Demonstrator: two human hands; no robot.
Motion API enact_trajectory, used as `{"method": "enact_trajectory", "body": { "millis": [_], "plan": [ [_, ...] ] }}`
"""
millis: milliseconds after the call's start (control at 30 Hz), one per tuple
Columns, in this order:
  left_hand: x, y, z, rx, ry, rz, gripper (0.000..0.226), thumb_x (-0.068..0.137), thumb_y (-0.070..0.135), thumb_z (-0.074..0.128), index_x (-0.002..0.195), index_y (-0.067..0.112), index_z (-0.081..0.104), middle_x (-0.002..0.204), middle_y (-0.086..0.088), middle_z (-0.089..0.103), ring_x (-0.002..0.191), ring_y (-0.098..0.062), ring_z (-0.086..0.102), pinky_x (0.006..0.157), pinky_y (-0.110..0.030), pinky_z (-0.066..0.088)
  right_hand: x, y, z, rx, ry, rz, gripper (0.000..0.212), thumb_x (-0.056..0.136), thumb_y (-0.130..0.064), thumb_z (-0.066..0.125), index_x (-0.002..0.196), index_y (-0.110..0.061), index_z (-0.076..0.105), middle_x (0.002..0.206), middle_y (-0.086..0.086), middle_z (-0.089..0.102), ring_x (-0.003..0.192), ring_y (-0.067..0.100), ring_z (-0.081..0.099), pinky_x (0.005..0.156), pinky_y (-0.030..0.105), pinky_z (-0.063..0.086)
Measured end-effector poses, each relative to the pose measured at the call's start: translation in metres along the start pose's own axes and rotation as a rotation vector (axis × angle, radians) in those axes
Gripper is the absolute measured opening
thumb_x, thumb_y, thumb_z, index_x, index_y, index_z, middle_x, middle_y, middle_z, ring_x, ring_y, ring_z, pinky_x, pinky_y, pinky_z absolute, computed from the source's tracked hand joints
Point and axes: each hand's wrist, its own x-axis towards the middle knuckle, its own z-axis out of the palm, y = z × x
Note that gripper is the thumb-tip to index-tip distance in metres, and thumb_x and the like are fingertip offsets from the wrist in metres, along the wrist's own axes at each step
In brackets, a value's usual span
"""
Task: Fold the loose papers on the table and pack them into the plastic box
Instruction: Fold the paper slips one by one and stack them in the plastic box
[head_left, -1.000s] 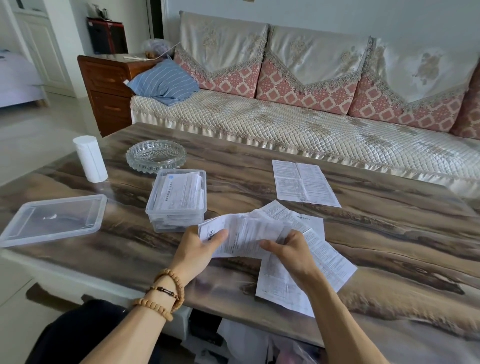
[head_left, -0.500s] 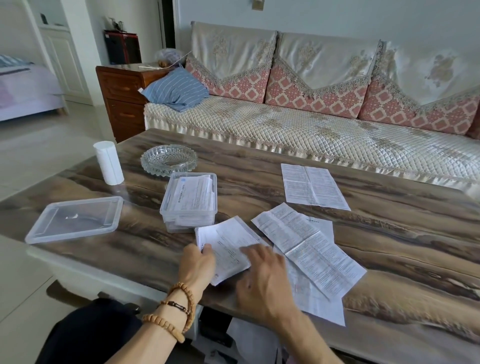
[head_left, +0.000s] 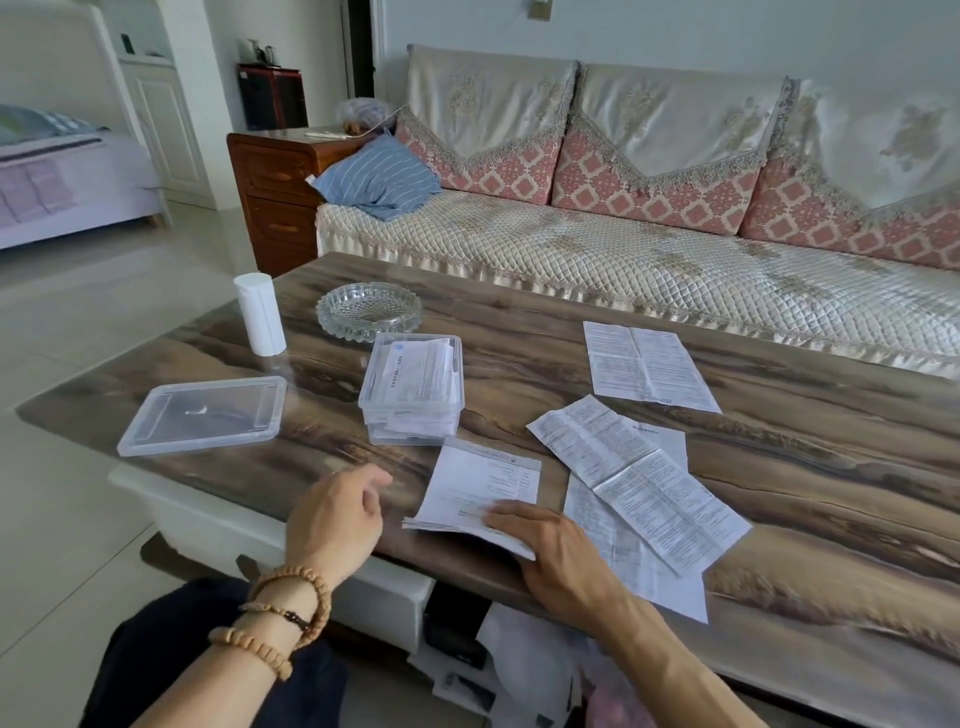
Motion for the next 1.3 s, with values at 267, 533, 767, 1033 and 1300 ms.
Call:
{"method": "enact_trajectory", "body": {
  "millis": [267, 533, 767, 1033, 1300],
  "plan": [
    [-0.007, 0.019, 0.016, -0.213, -0.344, 0.335, 0.024, 0.091, 0.044, 0.061, 0.102, 0.025, 0.073, 0.100, 0.014, 0.065, 0.093, 0.004, 0.059, 0.083, -0.016, 0.048, -0.007, 0.008, -0.015, 0.214, -0.131, 0.119, 0.029, 0.096, -0.016, 0.055, 0.115, -0.033, 0.069, 0.107, -0.038, 0.062, 0.107, -0.018, 0.052, 0.092, 0.010, 0.040],
    [0.002, 0.039, 0.038, -0.102, -0.124, 0.075, 0.040, 0.091, 0.048, 0.057, 0.071, 0.014, 0.062, 0.066, 0.003, 0.064, 0.061, -0.013, 0.061, 0.056, -0.028, 0.049, 0.028, -0.007, -0.005, 0.204, 0.139, 0.586, 0.026, 0.095, -0.037, 0.054, 0.078, -0.018, 0.057, 0.073, -0.002, 0.060, 0.075, 0.022, 0.058, 0.065, 0.034, 0.042],
    [0.030, 0.043, 0.041, -0.093, -0.151, -0.082, 0.039, 0.091, 0.036, 0.061, 0.063, 0.017, 0.042, 0.063, 0.001, 0.050, 0.069, -0.025, 0.060, 0.058, -0.028, 0.044, 0.053, -0.008, 0.009, -0.148, 0.146, 0.647, 0.028, 0.098, -0.029, 0.044, 0.091, -0.007, 0.059, 0.099, 0.015, 0.066, 0.093, 0.037, 0.060, 0.066, 0.034, 0.036],
    [0.032, 0.050, 0.038, -0.035, -0.129, -0.060, 0.019, 0.095, 0.029, 0.059, 0.103, 0.013, 0.053, 0.100, -0.005, 0.064, 0.095, -0.024, 0.063, 0.076, -0.033, 0.053, 0.061, -0.007, 0.014, -0.219, 0.152, 0.638, 0.026, 0.100, -0.028, 0.039, 0.104, -0.013, 0.060, 0.099, 0.013, 0.066, 0.092, 0.035, 0.062, 0.066, 0.034, 0.043],
    [0.027, 0.045, 0.047, 0.207, 0.026, 0.148, 0.009, 0.101, 0.027, 0.048, 0.095, 0.022, 0.053, 0.082, 0.002, 0.070, 0.077, -0.016, 0.068, 0.055, -0.025, 0.044, 0.069, -0.006, 0.013, -0.292, 0.088, 0.628, 0.024, 0.103, -0.027, 0.035, 0.108, -0.011, 0.051, 0.096, 0.012, 0.064, 0.090, 0.032, 0.062, 0.064, 0.033, 0.040]
  ]
}}
